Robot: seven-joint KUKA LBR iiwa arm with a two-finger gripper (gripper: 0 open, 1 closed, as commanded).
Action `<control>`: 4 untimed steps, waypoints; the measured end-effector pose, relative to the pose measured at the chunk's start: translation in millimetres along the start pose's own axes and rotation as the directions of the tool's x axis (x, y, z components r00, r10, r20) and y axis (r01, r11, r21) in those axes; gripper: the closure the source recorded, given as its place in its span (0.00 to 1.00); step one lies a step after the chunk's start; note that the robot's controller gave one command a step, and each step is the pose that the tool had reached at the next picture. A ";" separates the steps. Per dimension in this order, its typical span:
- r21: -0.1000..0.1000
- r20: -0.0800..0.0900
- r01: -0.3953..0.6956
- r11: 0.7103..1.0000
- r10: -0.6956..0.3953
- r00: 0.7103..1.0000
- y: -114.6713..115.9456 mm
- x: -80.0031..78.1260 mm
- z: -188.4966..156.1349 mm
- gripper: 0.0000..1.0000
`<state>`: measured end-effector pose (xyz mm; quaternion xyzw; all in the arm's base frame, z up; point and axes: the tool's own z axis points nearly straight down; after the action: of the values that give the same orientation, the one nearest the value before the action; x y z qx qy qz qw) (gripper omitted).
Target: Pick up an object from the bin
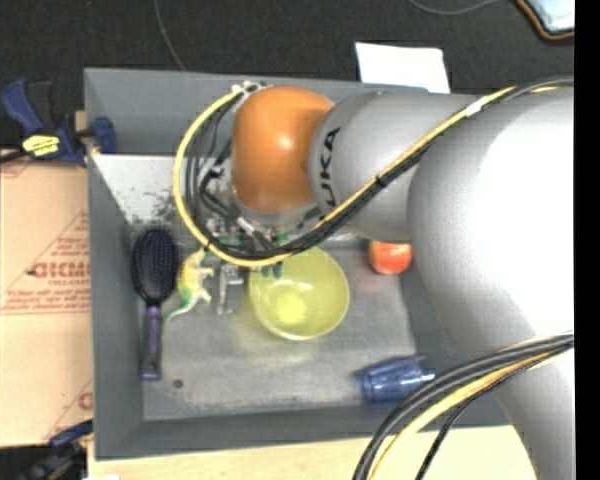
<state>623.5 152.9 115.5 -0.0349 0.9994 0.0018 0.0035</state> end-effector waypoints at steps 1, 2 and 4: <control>-0.002 0.004 -0.005 1.000 0.005 1.000 20.1 11.5 27.1 0.00; -0.001 0.003 0.068 0.998 -0.068 0.998 -18.3 19.1 23.0 1.00; 0.000 -0.001 0.056 0.998 -0.056 0.998 -78.4 -11.3 19.2 1.00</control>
Offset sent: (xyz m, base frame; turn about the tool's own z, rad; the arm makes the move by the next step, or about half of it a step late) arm -0.0189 -0.0185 -0.0241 -0.0693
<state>640.3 75.6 96.1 -0.0631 0.9980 0.0014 0.0032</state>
